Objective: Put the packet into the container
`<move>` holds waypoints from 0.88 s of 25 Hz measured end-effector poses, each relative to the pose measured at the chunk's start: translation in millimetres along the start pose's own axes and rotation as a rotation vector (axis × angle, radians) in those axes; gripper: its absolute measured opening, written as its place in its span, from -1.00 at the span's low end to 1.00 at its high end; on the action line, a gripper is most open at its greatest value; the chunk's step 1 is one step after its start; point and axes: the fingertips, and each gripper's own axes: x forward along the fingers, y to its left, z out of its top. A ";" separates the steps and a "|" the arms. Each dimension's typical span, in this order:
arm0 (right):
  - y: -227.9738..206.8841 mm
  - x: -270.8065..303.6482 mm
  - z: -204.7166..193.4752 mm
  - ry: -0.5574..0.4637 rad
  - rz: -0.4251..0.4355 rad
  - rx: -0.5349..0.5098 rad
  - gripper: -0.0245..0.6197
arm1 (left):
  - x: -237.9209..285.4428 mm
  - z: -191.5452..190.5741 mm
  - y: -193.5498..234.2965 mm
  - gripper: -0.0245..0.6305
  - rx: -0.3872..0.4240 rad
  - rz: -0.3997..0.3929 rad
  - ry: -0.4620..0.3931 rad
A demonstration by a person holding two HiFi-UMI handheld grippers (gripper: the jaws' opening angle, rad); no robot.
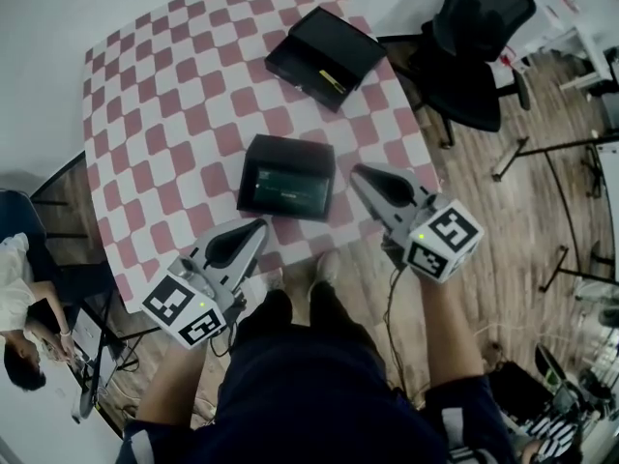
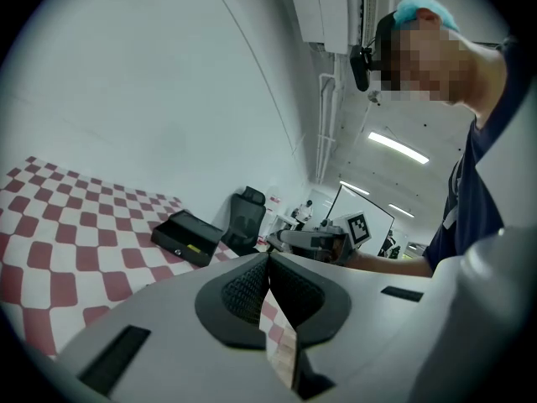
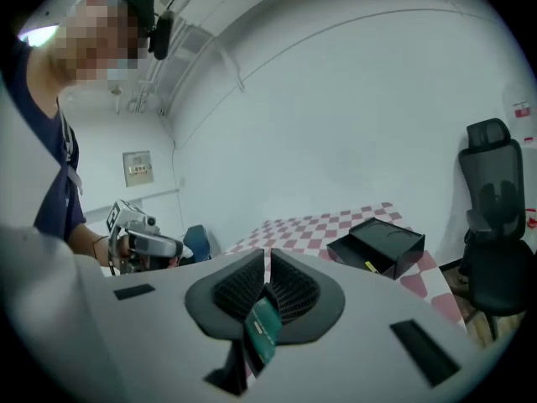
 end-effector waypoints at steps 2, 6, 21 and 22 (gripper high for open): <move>3.6 -12.7 14.1 -0.050 -0.006 0.011 -0.84 | 2.8 4.1 -3.2 -0.85 0.012 -0.006 0.000; 12.4 -29.3 29.3 -0.092 -0.029 0.003 -0.87 | 8.9 11.7 -12.4 -0.85 0.033 -0.020 -0.007; 40.1 -59.4 22.7 -0.133 -0.027 0.064 -0.88 | -0.7 25.0 -35.5 -0.85 0.112 -0.010 -0.021; 41.8 -60.2 21.7 -0.134 -0.026 0.070 -0.88 | -2.5 24.1 -35.8 -0.85 0.115 -0.008 -0.020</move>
